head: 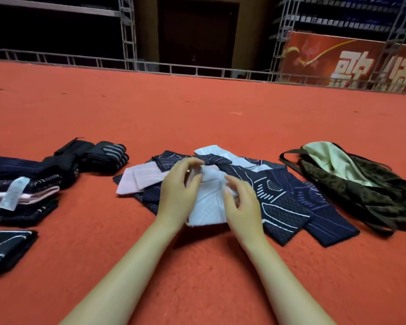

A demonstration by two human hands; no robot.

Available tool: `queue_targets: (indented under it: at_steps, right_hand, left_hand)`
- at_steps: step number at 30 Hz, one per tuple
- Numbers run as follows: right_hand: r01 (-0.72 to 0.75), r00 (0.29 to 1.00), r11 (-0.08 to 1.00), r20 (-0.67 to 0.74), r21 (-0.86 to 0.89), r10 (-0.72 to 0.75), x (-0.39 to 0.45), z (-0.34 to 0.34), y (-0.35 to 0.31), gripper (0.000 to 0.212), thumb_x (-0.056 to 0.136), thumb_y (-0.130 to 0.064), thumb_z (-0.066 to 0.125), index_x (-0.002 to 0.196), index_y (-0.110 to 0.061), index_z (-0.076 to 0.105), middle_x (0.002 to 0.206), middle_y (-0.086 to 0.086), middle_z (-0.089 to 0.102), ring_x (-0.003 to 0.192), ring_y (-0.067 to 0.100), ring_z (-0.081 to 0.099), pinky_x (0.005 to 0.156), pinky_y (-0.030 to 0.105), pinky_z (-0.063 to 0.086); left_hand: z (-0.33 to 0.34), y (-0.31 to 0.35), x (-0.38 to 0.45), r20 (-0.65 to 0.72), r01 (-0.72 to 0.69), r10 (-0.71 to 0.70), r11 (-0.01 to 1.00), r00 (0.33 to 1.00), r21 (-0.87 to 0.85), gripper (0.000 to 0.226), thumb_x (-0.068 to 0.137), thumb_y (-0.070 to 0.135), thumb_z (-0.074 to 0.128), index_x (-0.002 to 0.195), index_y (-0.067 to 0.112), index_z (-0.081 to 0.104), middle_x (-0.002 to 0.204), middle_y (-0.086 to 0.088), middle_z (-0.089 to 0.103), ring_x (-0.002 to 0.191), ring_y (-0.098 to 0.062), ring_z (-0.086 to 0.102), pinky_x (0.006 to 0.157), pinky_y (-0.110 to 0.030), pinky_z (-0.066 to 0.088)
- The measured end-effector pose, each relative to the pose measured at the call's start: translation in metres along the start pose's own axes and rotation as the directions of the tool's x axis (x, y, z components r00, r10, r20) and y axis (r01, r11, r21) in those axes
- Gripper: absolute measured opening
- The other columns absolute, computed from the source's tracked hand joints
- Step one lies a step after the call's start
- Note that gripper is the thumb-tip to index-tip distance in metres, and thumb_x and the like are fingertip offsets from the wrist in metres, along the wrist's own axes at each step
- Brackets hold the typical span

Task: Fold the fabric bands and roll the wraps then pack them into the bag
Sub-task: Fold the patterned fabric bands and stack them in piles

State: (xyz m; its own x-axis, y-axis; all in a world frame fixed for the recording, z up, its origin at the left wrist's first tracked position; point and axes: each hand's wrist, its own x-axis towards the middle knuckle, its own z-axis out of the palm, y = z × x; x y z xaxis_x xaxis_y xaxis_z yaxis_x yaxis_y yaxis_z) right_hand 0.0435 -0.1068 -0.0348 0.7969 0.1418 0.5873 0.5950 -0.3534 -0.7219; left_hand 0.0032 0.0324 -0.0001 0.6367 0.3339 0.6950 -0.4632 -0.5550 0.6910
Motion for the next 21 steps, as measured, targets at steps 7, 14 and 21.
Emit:
queue_targets:
  at_steps: [7, 14, 21]
  right_hand:
    - [0.052, 0.966, 0.992, 0.247, 0.114, -0.079, 0.034, 0.021, -0.026, 0.052, 0.084, -0.043, 0.040, 0.130, -0.023, 0.053, 0.126, -0.014, 0.052, 0.121, -0.002, 0.042, 0.104, 0.013, 0.030]
    - [0.251, 0.920, 0.955, 0.345, -0.159, -0.185, 0.029, 0.018, -0.008, 0.033, 0.079, -0.038, 0.049, 0.106, -0.025, 0.063, 0.100, -0.014, 0.066, 0.090, 0.009, 0.060, 0.085, 0.038, 0.046]
    - [0.318, 0.889, 0.850, 0.443, -0.420, -0.114, 0.031, -0.006, 0.016, 0.023, 0.077, -0.029, 0.060, 0.099, -0.023, 0.059, 0.089, -0.009, 0.057, 0.090, 0.016, 0.051, 0.086, 0.034, 0.038]
  left_hand:
    - [-0.026, -0.003, 0.003, 0.012, 0.040, -0.039, 0.995, 0.999, -0.092, 0.039, 0.085, -0.009, 0.052, 0.101, 0.026, 0.062, 0.097, 0.016, 0.068, 0.096, 0.003, 0.061, 0.086, -0.012, 0.043]
    - [-0.036, -0.036, 0.006, 0.003, 0.057, -0.058, 0.981, 0.998, 0.184, 0.019, 0.086, 0.002, 0.059, 0.096, 0.015, 0.068, 0.093, 0.010, 0.068, 0.088, 0.004, 0.057, 0.080, -0.007, 0.041]
    - [-0.041, -0.039, 0.008, -0.072, 0.090, -0.078, 0.977, 0.994, 0.191, 0.016, 0.088, 0.001, 0.055, 0.095, 0.011, 0.065, 0.086, 0.012, 0.062, 0.083, 0.003, 0.053, 0.077, -0.006, 0.038]
